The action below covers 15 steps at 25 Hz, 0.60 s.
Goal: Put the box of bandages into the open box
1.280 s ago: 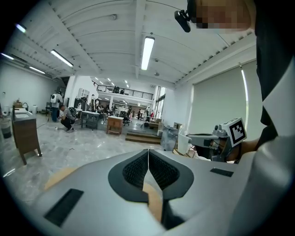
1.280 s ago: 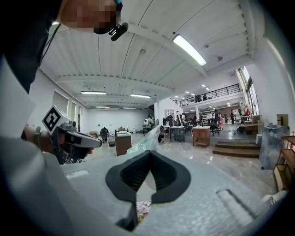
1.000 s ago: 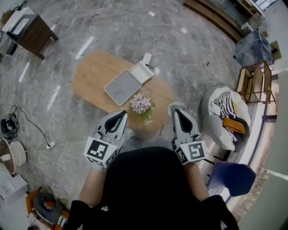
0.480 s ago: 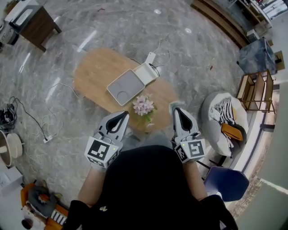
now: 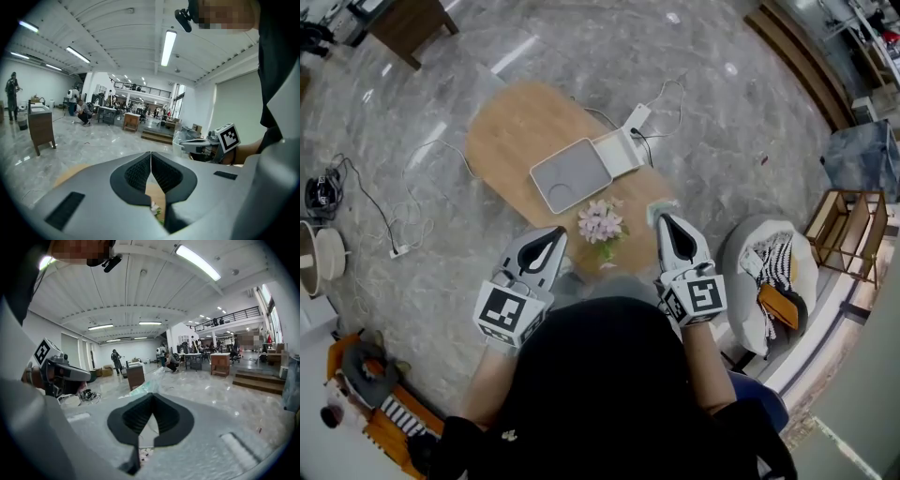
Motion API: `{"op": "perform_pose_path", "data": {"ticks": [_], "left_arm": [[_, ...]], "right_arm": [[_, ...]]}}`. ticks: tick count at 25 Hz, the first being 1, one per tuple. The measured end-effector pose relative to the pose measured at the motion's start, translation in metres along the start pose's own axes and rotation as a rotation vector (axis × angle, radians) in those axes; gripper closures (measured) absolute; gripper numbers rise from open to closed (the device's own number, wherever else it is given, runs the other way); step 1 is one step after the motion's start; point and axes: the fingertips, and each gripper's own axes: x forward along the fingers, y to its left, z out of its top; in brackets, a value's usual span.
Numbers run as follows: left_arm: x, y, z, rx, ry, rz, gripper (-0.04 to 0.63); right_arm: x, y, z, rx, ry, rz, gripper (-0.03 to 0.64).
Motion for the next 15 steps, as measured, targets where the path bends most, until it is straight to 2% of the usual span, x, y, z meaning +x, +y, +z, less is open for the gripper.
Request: {"op": "perform_pose_path", "data": {"ticks": [7,15], "left_arm": [[0.025,0.0,-0.01,-0.051,0.051,0.101,0.584],[0.046,0.006,-0.013,-0.102,0.075,0.207,0.584]], "right_arm": [[0.045,-0.036,-0.027,0.029,0.093,0.107,0.617],[0.1,-0.068,-0.061,0.016,0.193,0.206,0.617]]}}
